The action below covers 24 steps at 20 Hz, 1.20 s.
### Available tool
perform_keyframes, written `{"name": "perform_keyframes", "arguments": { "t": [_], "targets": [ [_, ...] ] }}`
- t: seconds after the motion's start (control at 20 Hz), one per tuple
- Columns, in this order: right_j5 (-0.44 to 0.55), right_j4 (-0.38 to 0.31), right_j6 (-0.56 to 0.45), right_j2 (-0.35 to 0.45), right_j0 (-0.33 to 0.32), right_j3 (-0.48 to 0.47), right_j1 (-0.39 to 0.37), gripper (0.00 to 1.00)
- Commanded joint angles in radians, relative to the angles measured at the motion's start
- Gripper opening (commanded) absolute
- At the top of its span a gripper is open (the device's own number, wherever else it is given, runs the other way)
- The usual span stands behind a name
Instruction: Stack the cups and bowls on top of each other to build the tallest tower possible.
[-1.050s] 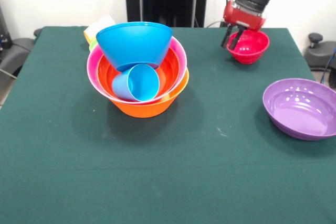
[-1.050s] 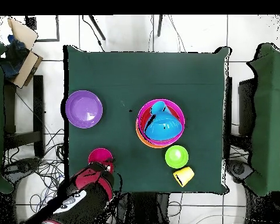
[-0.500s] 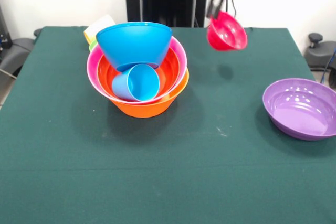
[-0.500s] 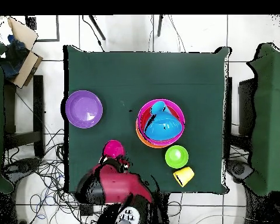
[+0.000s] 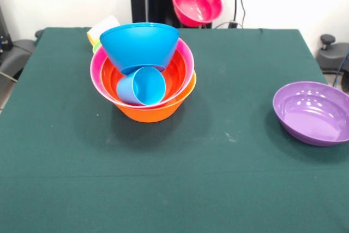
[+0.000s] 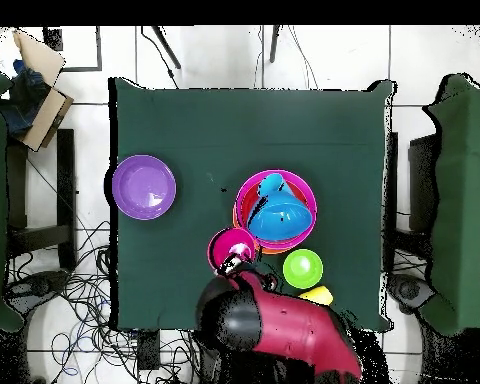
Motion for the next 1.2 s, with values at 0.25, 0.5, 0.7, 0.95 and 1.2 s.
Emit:
{"name": "perform_keyframes", "arguments": {
  "t": [0.25,0.5,0.7,0.95,1.2],
  "targets": [
    [0.268,-0.028,-0.480,0.330,-0.171,-0.080,-0.167,0.00],
    [0.327,-0.049,-0.481,0.364,-0.202,-0.162,-0.152,0.00],
    [0.343,-0.036,-0.485,0.393,-0.233,-0.200,-0.150,0.00],
    [0.290,-0.062,-0.472,0.437,-0.272,-0.223,-0.102,0.00],
    [0.194,-0.095,-0.468,0.493,-0.336,-0.192,-0.060,0.00]
  ]
}}
